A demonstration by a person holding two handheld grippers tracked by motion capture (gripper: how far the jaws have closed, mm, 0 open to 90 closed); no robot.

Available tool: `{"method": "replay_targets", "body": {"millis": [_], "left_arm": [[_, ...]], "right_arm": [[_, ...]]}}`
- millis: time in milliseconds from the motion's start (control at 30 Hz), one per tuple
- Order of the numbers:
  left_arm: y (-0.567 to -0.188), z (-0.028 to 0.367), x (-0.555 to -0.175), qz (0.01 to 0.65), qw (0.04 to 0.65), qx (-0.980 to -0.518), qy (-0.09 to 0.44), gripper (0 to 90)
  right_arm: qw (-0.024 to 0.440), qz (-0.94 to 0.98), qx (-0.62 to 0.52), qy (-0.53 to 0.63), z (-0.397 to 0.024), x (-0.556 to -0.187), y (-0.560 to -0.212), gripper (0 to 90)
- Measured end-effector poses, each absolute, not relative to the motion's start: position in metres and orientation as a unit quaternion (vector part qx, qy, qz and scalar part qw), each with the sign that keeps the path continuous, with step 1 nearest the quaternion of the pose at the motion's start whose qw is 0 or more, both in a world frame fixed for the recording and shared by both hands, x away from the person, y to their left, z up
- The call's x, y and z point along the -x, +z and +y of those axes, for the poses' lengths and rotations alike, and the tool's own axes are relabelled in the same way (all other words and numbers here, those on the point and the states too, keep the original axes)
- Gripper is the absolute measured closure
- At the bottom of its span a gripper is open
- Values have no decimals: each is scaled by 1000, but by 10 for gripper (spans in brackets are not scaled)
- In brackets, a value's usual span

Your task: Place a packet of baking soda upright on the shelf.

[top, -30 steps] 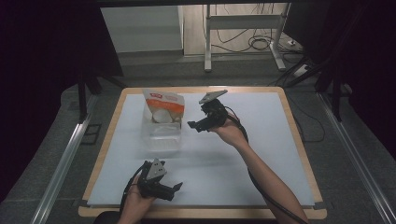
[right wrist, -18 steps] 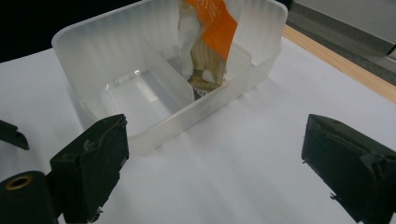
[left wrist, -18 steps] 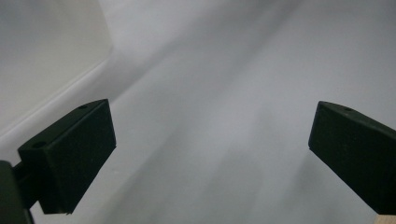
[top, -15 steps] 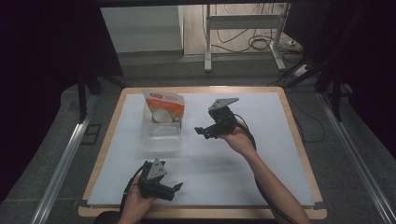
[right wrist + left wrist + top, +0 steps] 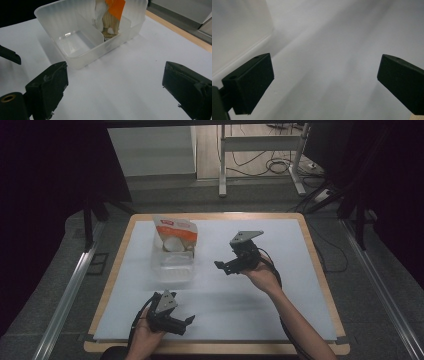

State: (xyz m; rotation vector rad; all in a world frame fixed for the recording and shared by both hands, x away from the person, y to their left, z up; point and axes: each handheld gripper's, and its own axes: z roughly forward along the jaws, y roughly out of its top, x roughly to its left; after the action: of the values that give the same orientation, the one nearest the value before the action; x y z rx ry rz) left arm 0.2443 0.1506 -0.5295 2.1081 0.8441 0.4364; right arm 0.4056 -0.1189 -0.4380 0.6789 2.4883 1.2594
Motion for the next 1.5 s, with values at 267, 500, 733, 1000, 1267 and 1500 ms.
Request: {"method": "replay_targets", "body": {"millis": [267, 500, 733, 1000, 1267, 1500], "left_arm": [[-529, 151, -244, 338, 408, -830, 174, 8], [-528, 153, -245, 340, 410, -829, 172, 8], [-528, 154, -245, 343, 411, -827, 173, 8], [-528, 154, -246, 345, 411, -826, 171, 8], [-528, 154, -246, 347, 412, -825, 171, 7], [-527, 155, -246, 348, 412, -824, 172, 7]], "right_arm": [[138, 863, -235, 425, -127, -392, -440, 64], [138, 862, -242, 424, -133, -385, -440, 64], [138, 862, -243, 423, -141, -373, -441, 63], [141, 861, -247, 421, -155, -358, -439, 59], [144, 866, -245, 412, -168, -343, -441, 51], [144, 865, -246, 413, -178, -332, -439, 33]]}}
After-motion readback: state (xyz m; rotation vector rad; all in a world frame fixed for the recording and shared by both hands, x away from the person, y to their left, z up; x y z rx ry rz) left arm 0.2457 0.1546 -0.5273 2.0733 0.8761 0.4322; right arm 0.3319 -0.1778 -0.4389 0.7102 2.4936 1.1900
